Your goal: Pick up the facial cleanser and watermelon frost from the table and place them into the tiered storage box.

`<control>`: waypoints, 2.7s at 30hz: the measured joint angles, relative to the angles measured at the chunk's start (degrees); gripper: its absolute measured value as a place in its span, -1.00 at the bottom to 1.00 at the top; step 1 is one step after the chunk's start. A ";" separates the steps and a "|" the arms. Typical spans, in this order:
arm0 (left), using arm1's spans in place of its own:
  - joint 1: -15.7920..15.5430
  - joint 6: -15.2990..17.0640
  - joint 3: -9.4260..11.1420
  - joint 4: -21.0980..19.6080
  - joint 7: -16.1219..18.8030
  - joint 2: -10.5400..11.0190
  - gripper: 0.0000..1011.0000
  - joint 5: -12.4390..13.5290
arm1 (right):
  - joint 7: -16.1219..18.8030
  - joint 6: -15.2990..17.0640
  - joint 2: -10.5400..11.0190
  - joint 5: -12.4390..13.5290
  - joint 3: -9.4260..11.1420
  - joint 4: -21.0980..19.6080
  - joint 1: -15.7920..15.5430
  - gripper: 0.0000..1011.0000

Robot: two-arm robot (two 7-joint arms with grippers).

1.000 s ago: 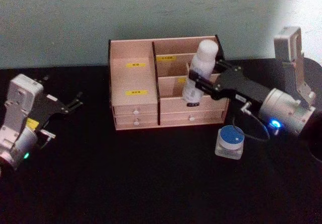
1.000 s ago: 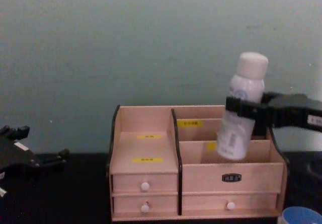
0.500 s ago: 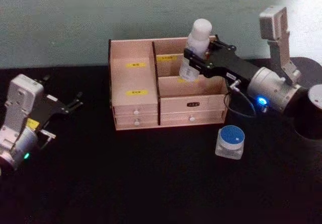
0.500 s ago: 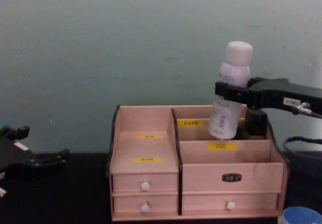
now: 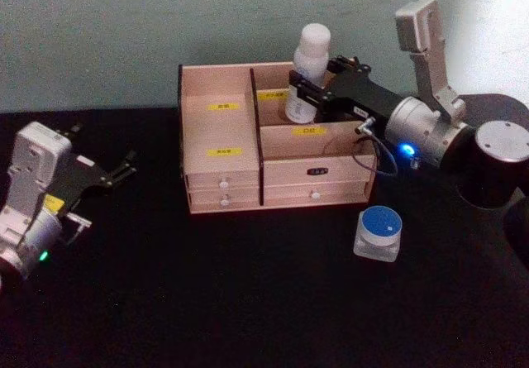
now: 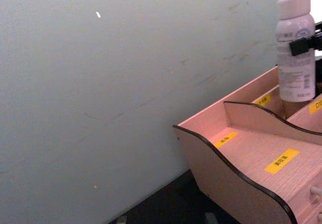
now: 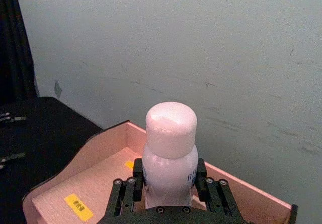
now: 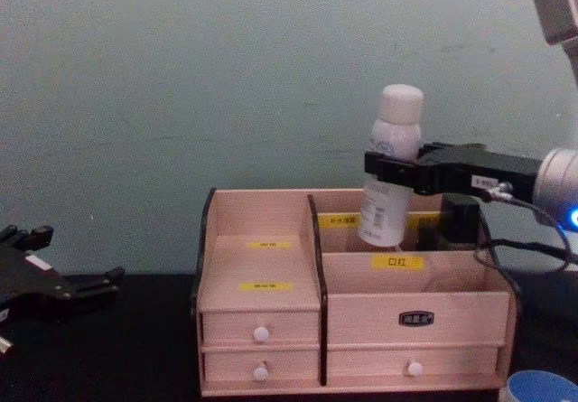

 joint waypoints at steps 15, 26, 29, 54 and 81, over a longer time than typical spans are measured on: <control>0.00 0.00 0.00 0.00 0.00 0.00 0.98 0.00 | 0.82 -1.42 -3.26 -1.92 0.14 6.77 3.98 0.18; 0.00 0.00 0.00 0.00 0.00 0.00 0.98 0.00 | 1.40 -2.00 -4.99 -2.93 0.36 10.79 5.75 0.17; 0.00 0.00 0.00 0.00 0.00 0.00 0.98 0.00 | 1.62 -2.01 -5.21 -3.03 0.48 10.99 5.79 0.18; 0.00 0.00 0.00 0.00 0.00 0.00 0.98 0.00 | 2.50 -1.52 -6.40 -4.43 0.31 14.65 6.40 0.18; 0.00 0.00 0.00 0.00 0.00 0.00 0.98 0.00 | 3.07 -0.85 -6.48 -5.09 0.43 16.12 6.48 0.18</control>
